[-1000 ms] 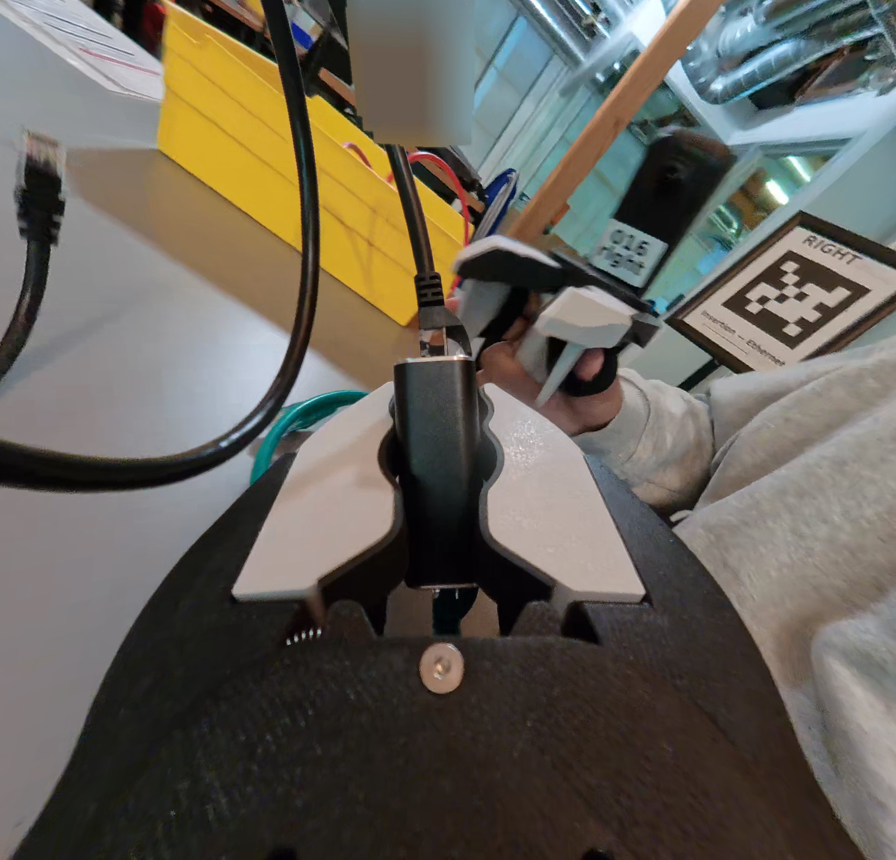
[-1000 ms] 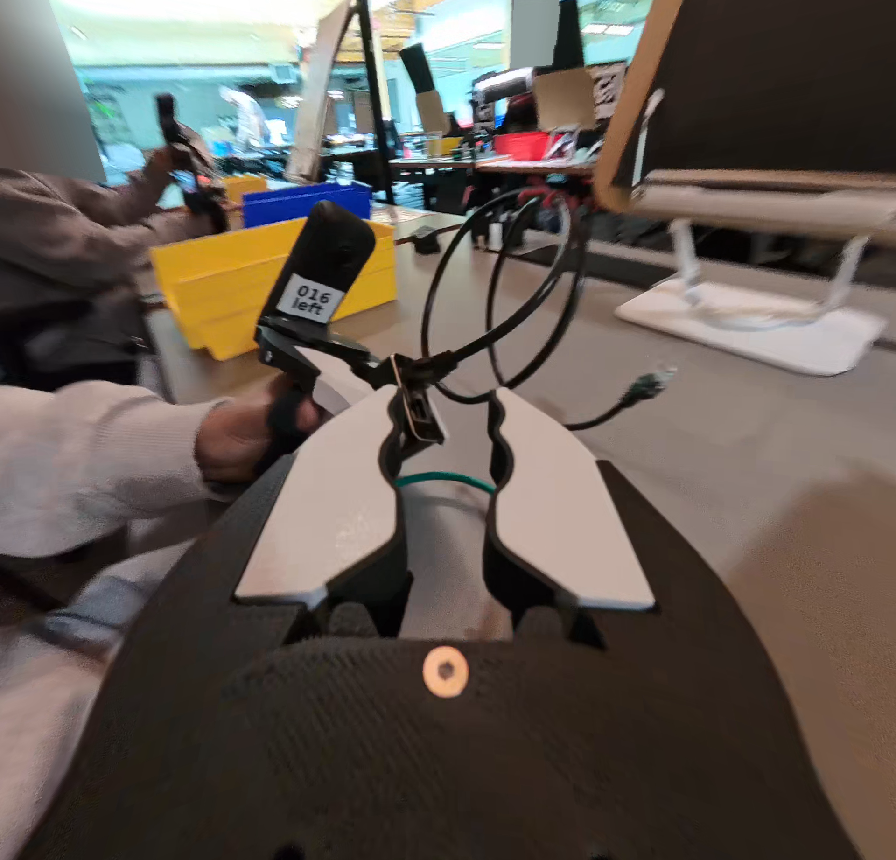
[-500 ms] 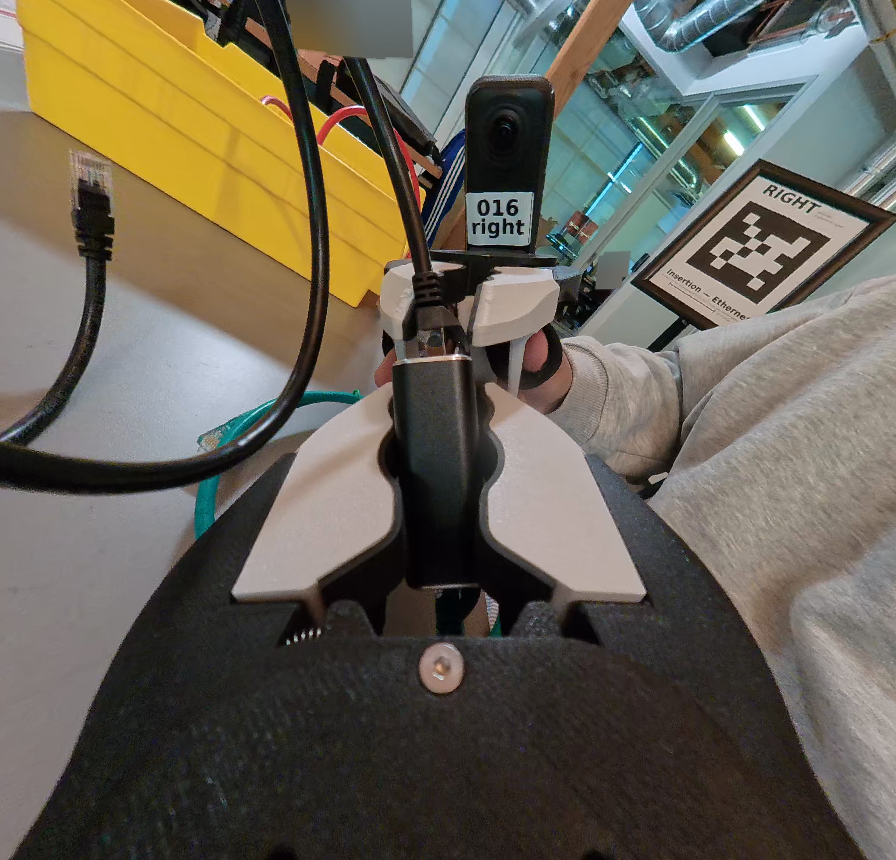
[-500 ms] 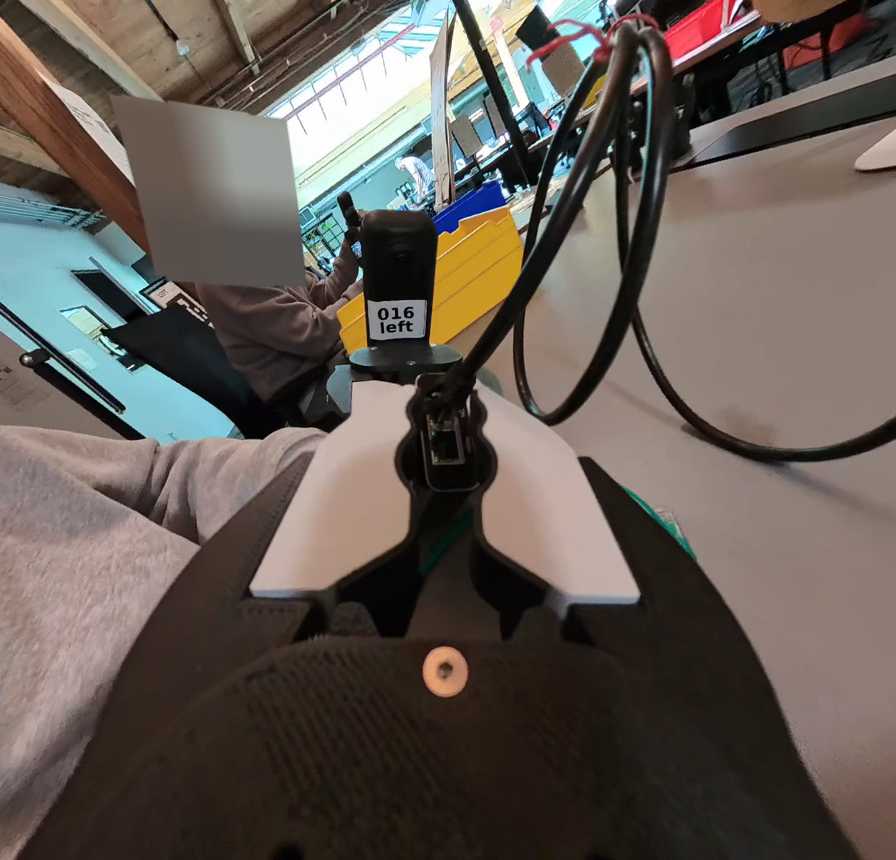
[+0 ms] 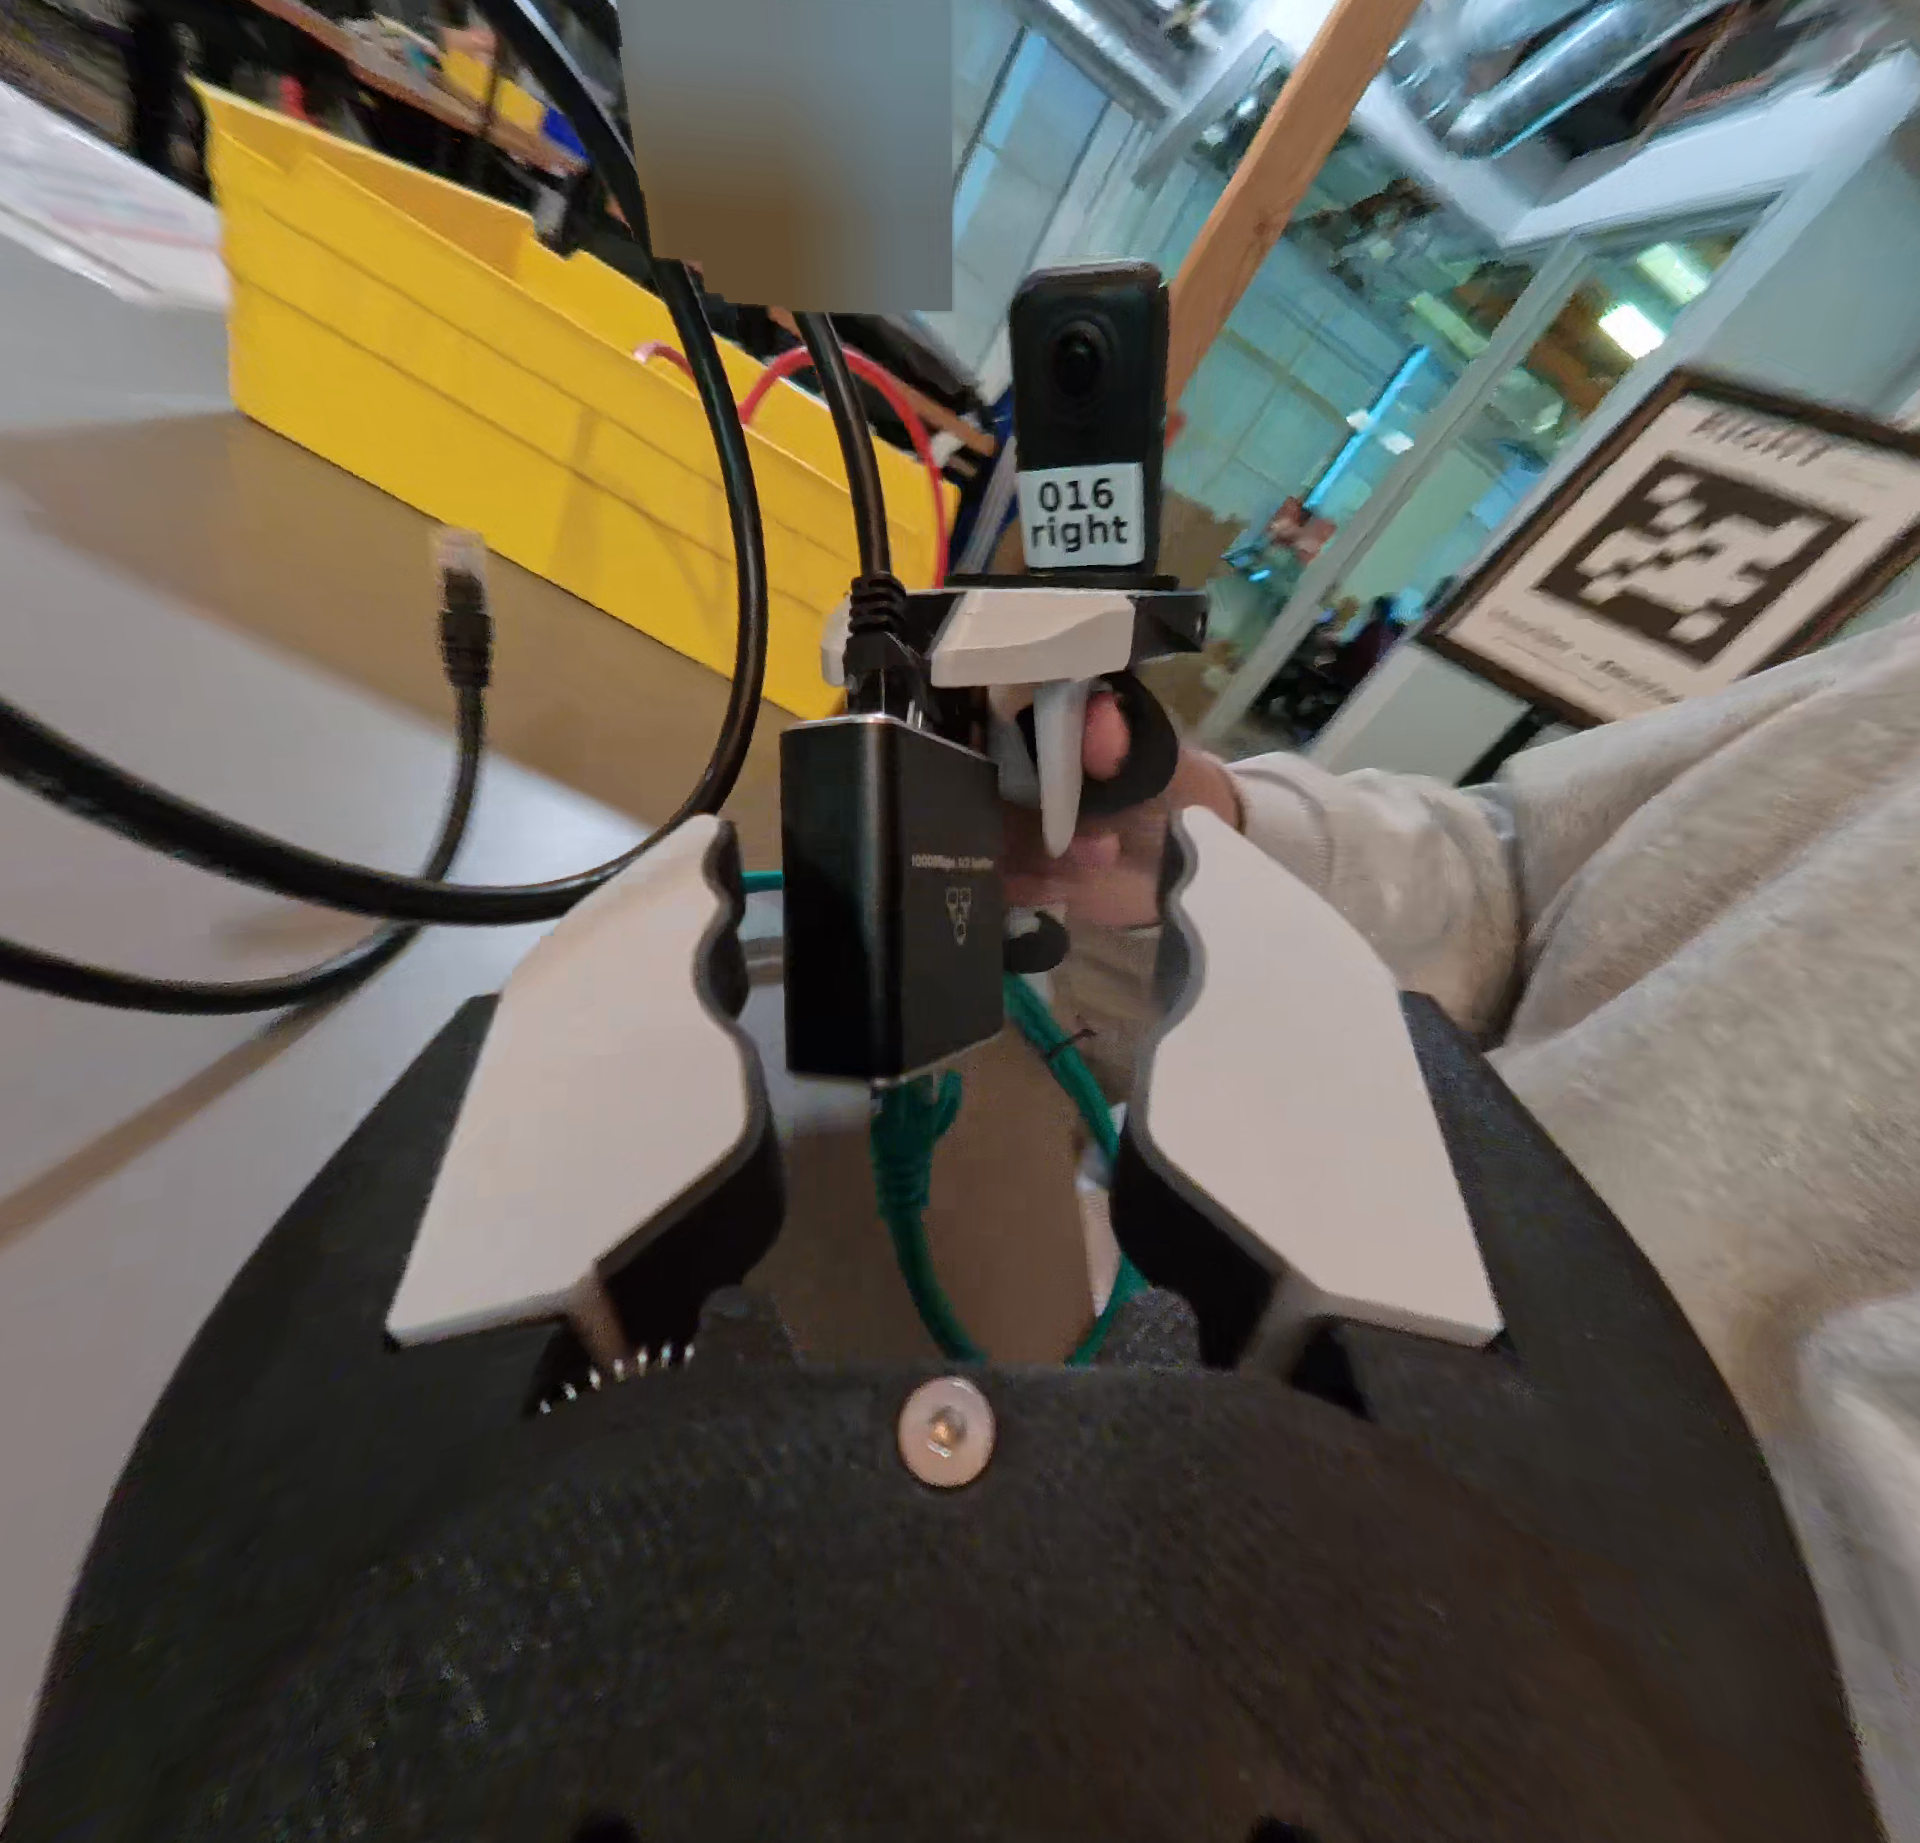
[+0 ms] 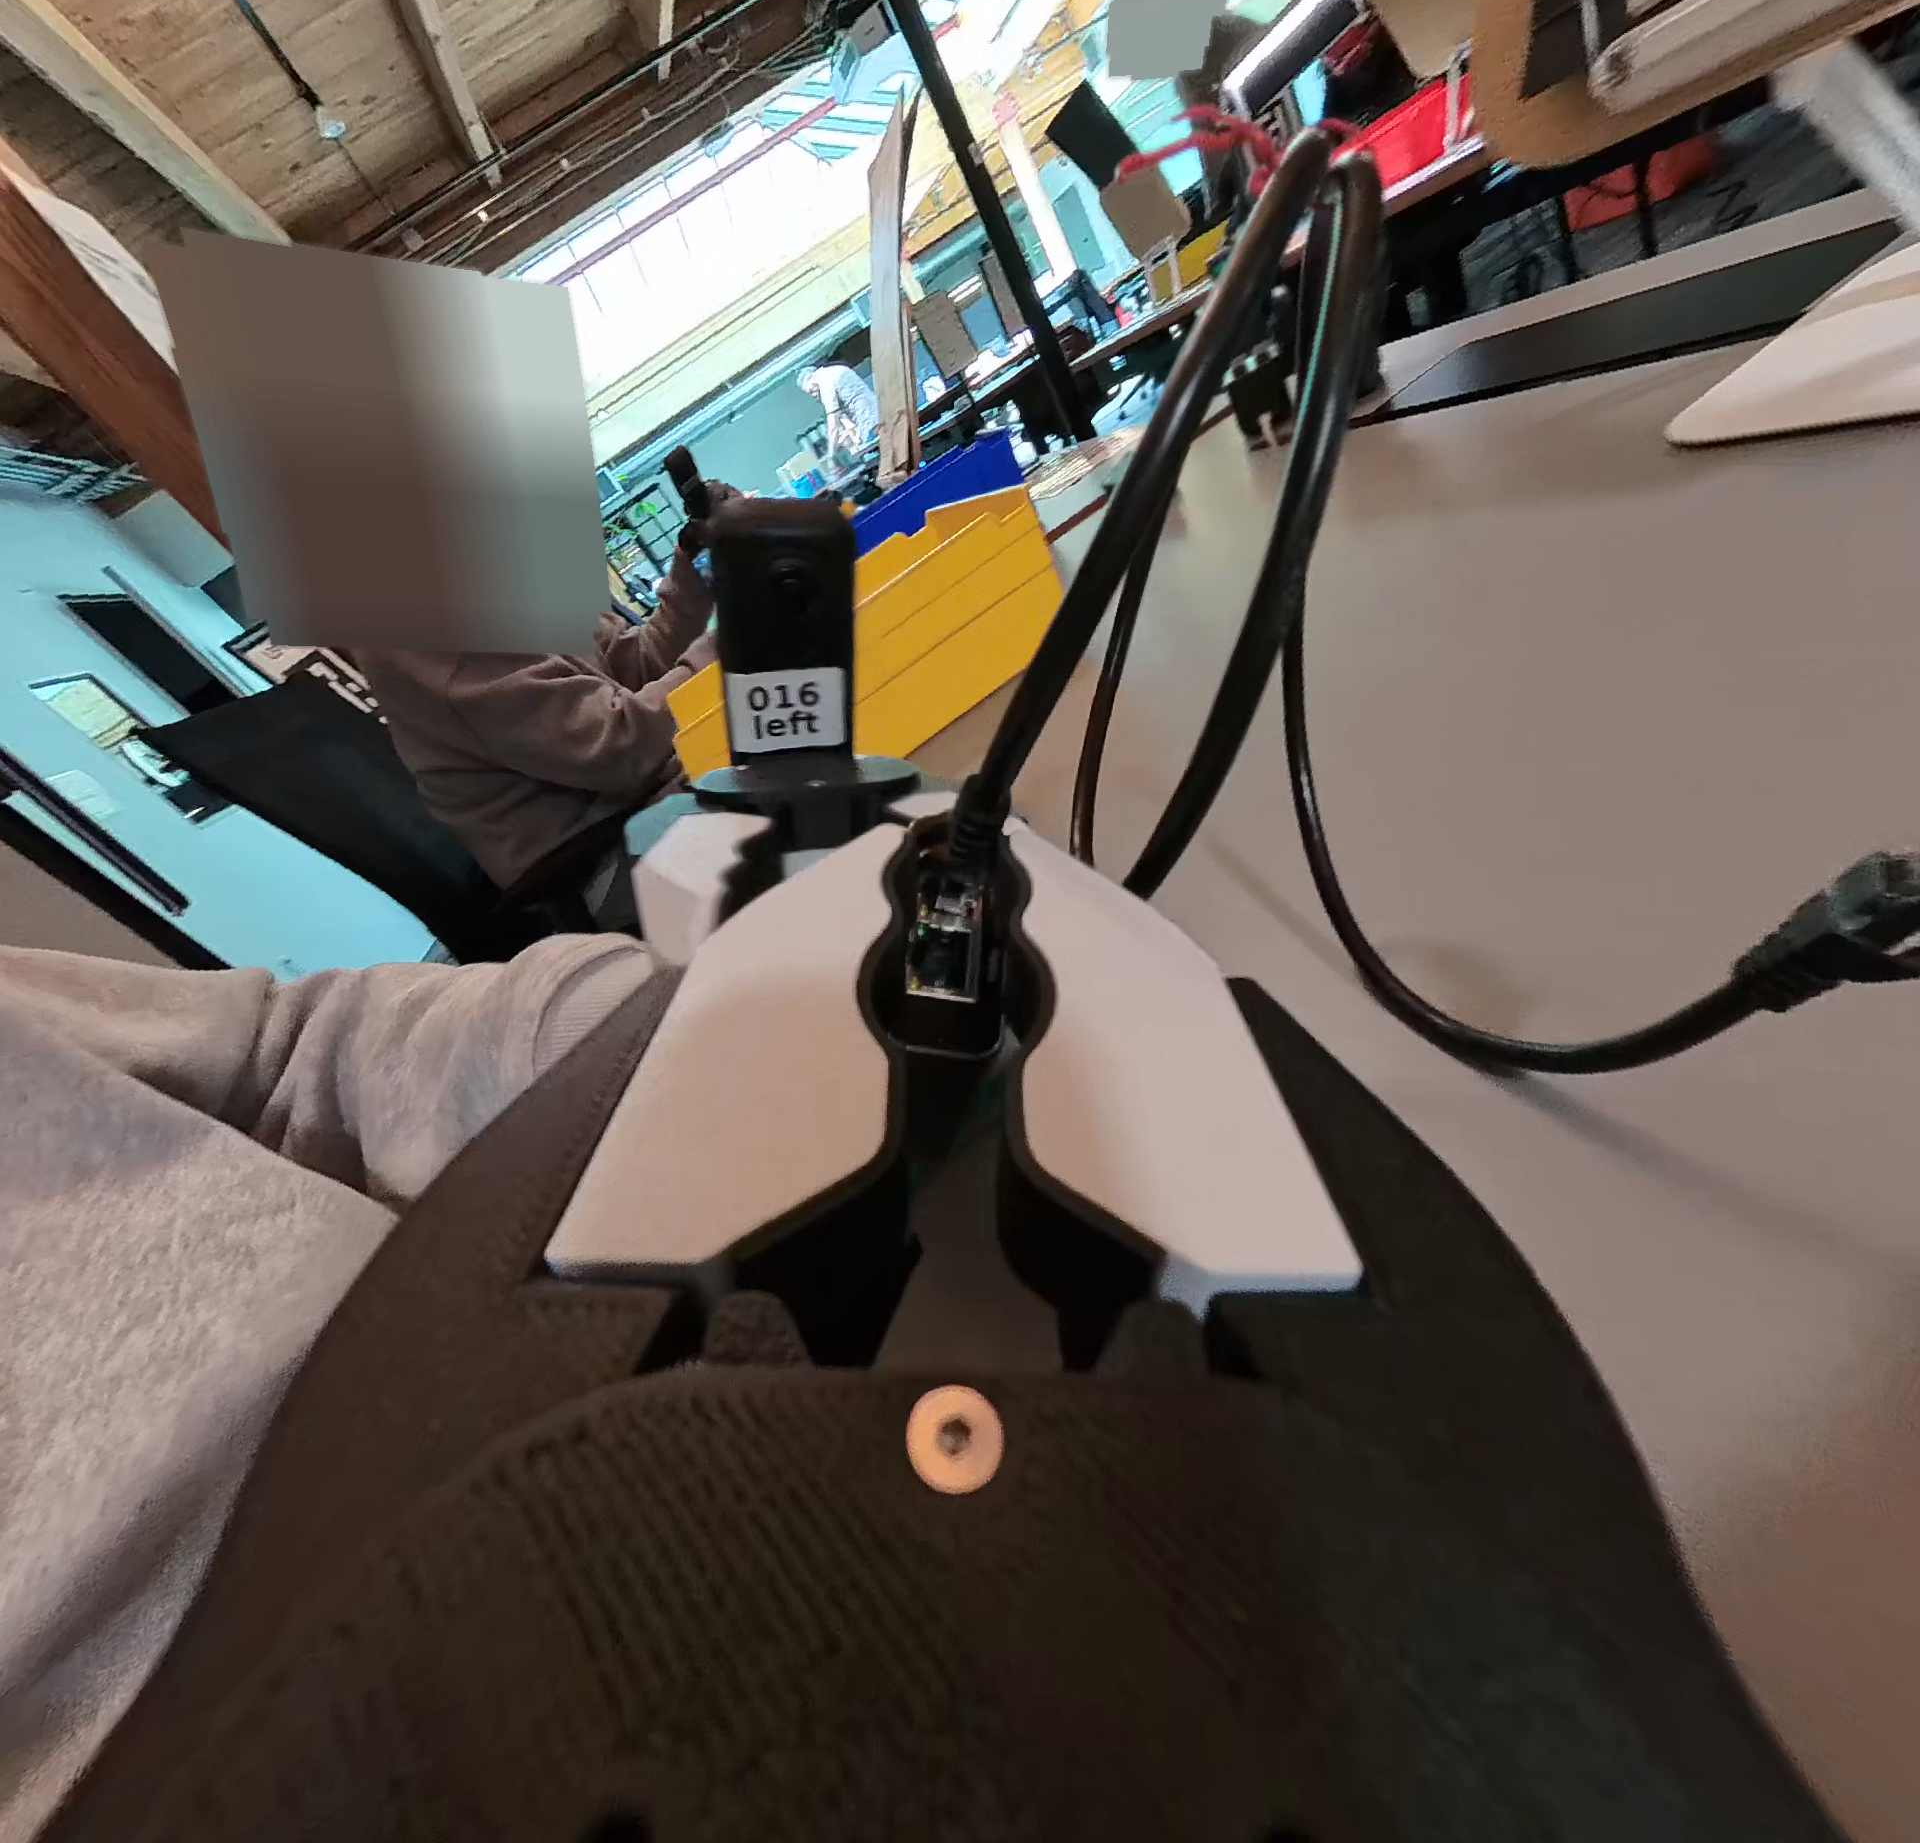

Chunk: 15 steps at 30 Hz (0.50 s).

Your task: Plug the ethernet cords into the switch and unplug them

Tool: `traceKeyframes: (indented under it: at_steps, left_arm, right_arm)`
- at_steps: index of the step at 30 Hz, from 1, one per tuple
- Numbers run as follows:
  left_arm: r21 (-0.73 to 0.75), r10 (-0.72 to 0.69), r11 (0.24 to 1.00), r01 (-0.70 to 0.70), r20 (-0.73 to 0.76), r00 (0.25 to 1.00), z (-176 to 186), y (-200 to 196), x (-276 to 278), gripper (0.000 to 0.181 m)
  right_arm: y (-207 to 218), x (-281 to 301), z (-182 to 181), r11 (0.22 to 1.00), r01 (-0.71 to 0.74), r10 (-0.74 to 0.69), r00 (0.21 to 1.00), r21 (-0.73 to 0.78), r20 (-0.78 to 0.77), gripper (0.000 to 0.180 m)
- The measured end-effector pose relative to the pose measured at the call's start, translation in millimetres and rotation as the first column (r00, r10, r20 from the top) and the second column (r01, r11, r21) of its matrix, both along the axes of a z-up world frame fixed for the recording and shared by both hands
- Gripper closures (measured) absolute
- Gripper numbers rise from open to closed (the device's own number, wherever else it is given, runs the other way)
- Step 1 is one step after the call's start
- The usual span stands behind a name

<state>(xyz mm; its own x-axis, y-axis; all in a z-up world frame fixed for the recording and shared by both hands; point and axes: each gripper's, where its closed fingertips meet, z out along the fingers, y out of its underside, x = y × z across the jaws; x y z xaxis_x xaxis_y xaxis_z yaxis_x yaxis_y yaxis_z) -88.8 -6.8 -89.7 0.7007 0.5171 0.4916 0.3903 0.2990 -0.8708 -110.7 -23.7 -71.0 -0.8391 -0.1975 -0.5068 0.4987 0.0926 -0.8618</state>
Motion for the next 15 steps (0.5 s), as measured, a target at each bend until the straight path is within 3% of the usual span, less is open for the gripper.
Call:
traceKeyframes:
  at_steps: [3, 7, 11, 15]
  left_arm:
    - [-0.214, 0.116, 0.969, -0.125, -0.057, 0.992, 0, -12, -8, 0.101]
    - [-0.499, 0.246, 0.808, -0.312, -0.195, 0.95, -3, -35, -15, 0.102]
    - [-0.615, 0.283, 0.695, -0.372, -0.242, 0.928, -10, -45, -17, 0.105]
    - [-0.631, 0.298, 0.684, -0.367, -0.218, 0.929, -18, -46, -18, 0.107]
  right_arm:
    - [6, -18, 0, 0.998, 0.054, -0.054, 0.998, -0.008, 0.01, 0.166]
    - [9, -34, 0, 0.994, 0.105, -0.104, 0.994, -0.023, 0.026, 0.167]
    - [6, -32, 1, 0.995, 0.1, -0.1, 0.995, -0.029, 0.007, 0.167]
    - [3, -24, 2, 0.996, 0.076, -0.077, 0.997, -0.035, -0.022, 0.167]
